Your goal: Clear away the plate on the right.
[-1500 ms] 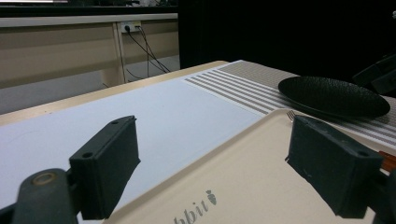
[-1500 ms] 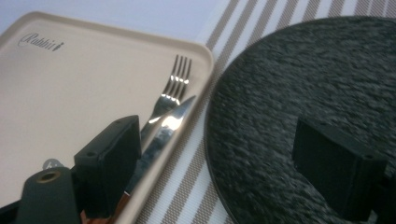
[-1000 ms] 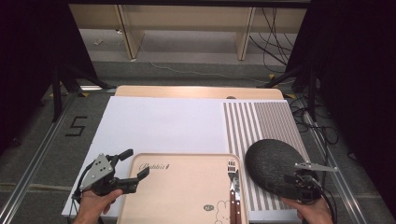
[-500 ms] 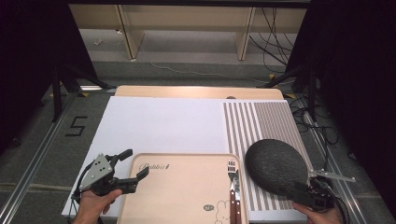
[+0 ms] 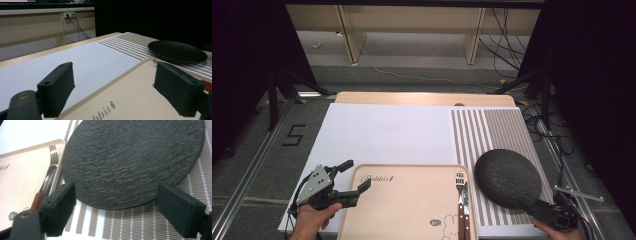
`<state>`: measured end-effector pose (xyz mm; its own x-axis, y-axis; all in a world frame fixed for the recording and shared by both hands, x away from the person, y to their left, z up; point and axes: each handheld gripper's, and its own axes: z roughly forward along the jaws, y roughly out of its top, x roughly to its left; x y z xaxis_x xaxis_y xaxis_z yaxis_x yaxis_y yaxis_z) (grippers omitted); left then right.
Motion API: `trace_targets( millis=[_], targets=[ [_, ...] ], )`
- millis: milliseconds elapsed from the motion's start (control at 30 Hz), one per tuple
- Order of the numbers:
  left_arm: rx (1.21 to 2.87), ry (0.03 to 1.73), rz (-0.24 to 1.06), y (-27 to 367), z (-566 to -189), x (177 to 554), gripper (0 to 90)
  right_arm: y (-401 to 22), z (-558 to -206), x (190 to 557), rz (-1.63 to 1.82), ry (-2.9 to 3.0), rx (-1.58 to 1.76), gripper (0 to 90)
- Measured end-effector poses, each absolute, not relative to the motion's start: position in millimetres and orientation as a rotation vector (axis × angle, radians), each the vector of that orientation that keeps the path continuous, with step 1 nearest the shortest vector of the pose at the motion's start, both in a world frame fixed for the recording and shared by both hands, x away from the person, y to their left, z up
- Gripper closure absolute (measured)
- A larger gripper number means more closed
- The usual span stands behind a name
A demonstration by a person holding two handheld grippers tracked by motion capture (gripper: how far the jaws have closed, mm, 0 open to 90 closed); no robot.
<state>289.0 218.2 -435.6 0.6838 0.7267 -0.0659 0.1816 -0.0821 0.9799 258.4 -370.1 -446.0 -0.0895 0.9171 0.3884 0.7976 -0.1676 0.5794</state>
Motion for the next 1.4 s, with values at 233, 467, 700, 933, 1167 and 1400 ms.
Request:
trace_targets(
  millis=[233, 467, 700, 933, 1167, 1400],
  targets=[
    [1.622, 0.756, 0.526, 218, -436, 289, 15.7, -375, -452, 258, 1.185, 1.866, 2.052, 17.5],
    [1.621, 0.757, 0.529, 218, -436, 289, 15.7, -379, -451, 257, 1.229, 1.843, 2.092, 16.8],
    [1.619, 0.757, 0.529, 218, -435, 289, 15.7, -381, -453, 255, 1.223, 1.835, 2.143, 16.9],
    [1.624, 0.753, 0.528, 218, -435, 289, 15.7, -381, -456, 255, 1.219, 1.831, 2.198, 17.5],
    [1.625, 0.752, 0.527, 218, -435, 289, 15.7, -384, -459, 256, 1.276, 1.801, 2.266, 18.7],
    [1.625, 0.751, 0.526, 218, -435, 289, 15.7, -385, -463, 258, 1.292, 1.838, 2.259, 18.8]
  ],
)
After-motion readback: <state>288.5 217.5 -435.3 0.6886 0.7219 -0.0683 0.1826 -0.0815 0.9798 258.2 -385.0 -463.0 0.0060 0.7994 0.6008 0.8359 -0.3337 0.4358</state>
